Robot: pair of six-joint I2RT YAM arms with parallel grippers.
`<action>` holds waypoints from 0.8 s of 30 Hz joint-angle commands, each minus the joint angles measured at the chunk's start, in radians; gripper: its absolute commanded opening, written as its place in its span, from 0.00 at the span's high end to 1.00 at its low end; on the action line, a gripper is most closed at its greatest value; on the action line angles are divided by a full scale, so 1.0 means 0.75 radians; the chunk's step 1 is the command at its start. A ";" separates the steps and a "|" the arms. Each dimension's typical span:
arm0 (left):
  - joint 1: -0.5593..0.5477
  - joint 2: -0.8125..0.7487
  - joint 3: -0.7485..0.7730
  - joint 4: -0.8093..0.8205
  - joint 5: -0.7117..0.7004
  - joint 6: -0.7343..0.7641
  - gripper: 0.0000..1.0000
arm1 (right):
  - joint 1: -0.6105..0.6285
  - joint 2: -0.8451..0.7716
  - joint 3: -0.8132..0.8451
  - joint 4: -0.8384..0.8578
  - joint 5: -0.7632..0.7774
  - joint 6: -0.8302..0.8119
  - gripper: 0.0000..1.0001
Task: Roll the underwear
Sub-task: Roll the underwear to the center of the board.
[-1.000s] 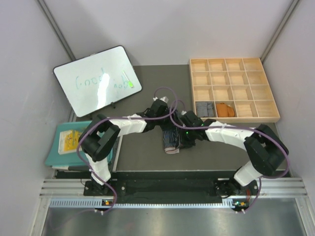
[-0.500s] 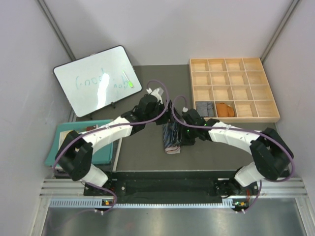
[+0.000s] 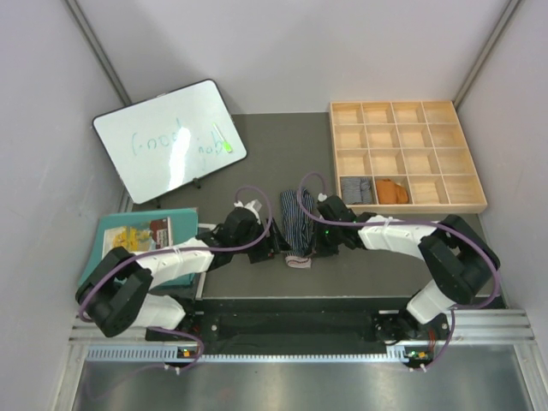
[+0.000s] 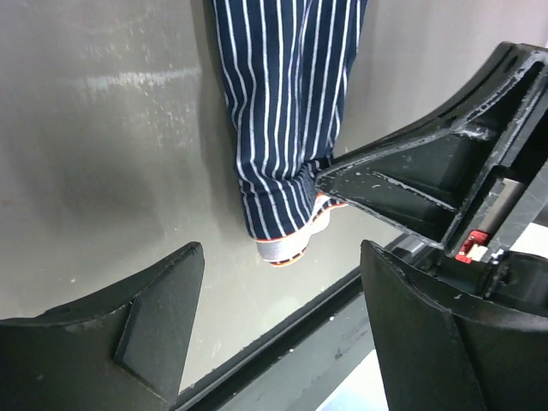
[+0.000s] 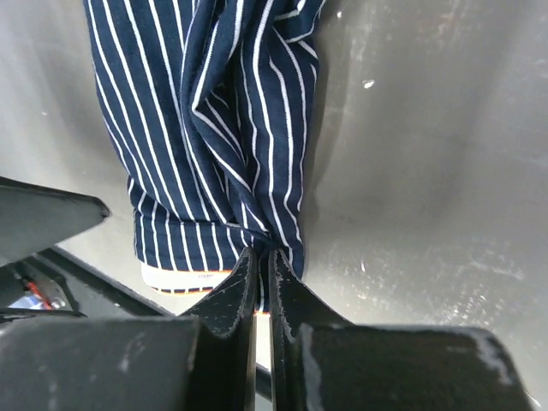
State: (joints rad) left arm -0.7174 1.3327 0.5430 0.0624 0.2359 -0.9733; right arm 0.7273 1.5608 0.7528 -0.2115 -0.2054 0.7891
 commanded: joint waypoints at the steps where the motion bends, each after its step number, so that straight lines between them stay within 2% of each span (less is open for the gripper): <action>1: -0.005 -0.038 -0.059 0.221 0.031 -0.083 0.22 | 0.006 0.024 -0.073 0.079 -0.035 0.026 1.00; 6: -0.005 0.002 -0.119 0.350 0.045 -0.156 0.26 | 0.006 0.019 -0.083 0.088 -0.035 0.032 1.00; 10: -0.007 0.035 -0.141 0.312 0.027 -0.212 0.36 | 0.006 0.015 -0.083 0.088 -0.033 0.034 1.00; 13: -0.007 0.050 -0.147 0.269 -0.006 -0.228 0.40 | 0.008 0.011 -0.089 0.098 -0.037 0.038 1.00; 24: -0.007 0.191 -0.131 0.324 -0.073 -0.212 0.43 | 0.020 0.013 -0.128 0.153 -0.057 0.056 1.00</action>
State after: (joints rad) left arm -0.7181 1.4223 0.4397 0.2680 0.2157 -1.1347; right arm 0.7246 1.5585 0.6933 -0.0853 -0.2569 0.8337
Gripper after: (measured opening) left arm 0.577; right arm 0.020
